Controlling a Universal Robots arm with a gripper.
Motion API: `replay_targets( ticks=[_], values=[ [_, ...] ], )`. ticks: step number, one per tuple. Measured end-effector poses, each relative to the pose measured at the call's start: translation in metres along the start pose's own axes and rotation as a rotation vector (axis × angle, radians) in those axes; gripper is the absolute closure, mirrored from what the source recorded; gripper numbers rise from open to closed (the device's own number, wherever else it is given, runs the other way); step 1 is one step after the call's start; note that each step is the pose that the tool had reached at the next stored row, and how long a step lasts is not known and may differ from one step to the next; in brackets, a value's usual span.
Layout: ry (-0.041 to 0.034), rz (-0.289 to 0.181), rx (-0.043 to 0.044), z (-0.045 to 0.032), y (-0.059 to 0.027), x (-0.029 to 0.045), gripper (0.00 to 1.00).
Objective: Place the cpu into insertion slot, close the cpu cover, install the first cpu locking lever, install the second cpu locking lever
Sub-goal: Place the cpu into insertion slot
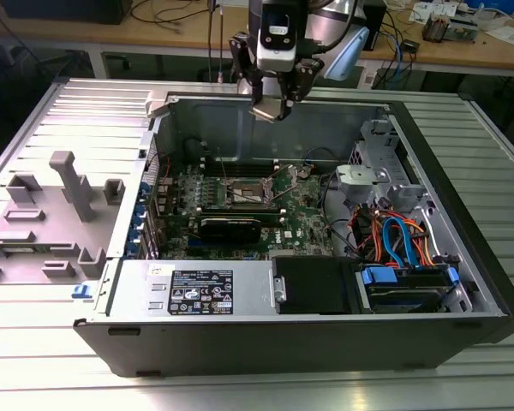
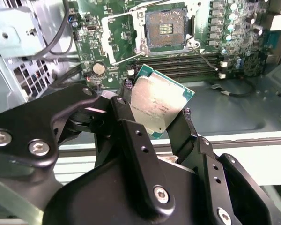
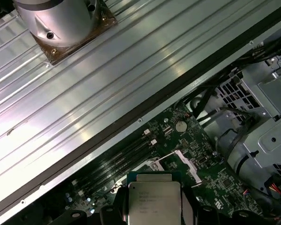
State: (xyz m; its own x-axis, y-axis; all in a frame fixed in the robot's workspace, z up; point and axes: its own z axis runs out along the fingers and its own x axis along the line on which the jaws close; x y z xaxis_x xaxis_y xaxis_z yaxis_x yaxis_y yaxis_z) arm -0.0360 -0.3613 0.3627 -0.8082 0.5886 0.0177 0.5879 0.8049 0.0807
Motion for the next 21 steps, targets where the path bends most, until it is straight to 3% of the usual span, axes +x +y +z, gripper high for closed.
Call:
replay_targets(
  ticks=[6, 17, 21],
  values=[
    [-0.0006, 0.038, 0.0023, 0.001, -0.0026, -0.0018, 0.45],
    [-0.0002, 0.043, 0.0021, 0.0013, -0.0028, -0.002, 0.45],
    [-0.0028, 0.074, 0.002, 0.0016, -0.003, -0.0023, 0.45]
  ],
)
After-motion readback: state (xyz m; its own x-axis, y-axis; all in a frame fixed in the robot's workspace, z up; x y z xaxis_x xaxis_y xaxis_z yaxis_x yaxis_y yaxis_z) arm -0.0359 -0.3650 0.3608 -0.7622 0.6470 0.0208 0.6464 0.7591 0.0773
